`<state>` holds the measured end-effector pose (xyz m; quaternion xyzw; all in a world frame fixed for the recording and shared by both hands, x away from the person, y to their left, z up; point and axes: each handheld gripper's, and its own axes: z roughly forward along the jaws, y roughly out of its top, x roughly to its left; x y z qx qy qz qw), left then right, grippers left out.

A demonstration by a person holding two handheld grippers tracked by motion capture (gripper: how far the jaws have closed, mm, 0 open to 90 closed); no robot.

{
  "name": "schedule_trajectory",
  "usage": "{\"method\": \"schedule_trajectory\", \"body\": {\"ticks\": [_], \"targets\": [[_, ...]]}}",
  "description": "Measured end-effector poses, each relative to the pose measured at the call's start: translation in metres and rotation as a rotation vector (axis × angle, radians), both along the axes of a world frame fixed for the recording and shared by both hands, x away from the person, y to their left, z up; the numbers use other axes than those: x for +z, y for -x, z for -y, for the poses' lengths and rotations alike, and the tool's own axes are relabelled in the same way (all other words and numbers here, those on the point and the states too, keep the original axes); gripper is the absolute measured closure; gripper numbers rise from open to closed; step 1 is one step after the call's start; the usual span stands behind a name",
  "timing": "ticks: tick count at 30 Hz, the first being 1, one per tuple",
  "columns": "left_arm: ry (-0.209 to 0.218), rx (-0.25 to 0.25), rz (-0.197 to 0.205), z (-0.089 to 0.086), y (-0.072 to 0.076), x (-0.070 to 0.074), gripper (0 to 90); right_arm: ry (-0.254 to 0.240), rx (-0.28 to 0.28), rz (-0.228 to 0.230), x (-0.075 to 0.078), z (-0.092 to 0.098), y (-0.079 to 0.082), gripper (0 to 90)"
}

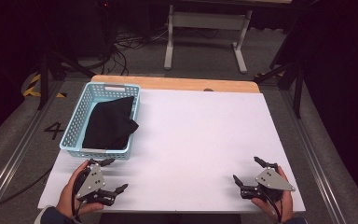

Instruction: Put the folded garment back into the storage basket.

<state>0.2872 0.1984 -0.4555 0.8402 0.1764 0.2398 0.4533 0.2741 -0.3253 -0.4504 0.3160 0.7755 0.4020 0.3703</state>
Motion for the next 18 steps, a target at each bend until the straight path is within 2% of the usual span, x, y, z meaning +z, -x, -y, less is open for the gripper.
{"method": "schedule_trajectory", "body": {"ticks": [18], "targets": [[-0.003, -0.007, 0.0, 0.0018, -0.0019, 0.0001, 10.0, 0.009, -0.001, -0.002, -0.0008, 0.0003, 0.002, 5.7]]}}
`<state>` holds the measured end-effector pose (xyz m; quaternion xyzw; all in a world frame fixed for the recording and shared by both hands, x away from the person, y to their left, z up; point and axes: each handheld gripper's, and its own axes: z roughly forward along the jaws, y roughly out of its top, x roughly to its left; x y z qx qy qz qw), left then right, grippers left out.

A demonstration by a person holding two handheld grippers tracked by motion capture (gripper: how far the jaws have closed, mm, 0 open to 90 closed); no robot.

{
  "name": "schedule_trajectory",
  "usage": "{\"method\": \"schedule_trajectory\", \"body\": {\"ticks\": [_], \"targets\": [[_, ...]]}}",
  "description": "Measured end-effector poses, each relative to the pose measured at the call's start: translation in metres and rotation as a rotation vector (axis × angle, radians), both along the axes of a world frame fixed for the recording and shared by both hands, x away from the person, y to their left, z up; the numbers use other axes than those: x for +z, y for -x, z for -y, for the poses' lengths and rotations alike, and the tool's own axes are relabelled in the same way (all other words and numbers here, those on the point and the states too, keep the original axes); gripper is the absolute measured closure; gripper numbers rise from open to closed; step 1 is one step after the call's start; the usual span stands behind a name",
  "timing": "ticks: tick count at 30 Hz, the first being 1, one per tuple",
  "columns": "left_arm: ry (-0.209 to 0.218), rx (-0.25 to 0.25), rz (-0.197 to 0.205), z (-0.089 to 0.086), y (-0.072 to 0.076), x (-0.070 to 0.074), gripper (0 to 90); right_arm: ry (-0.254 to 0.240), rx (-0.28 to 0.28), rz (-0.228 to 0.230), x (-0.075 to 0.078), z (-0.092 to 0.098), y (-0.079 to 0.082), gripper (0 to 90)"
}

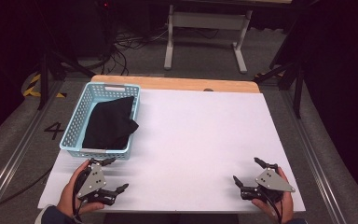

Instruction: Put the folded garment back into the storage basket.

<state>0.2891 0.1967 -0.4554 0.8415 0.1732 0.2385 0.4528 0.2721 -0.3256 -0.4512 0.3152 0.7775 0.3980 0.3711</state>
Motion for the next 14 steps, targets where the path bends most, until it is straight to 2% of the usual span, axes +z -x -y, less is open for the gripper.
{"method": "schedule_trajectory", "body": {"ticks": [14], "targets": [[0.002, 0.008, -0.008, 0.0003, -0.0024, -0.0009, 10.0, 0.009, -0.001, -0.01, -0.0021, -0.0007, -0.0027, 5.8]]}}
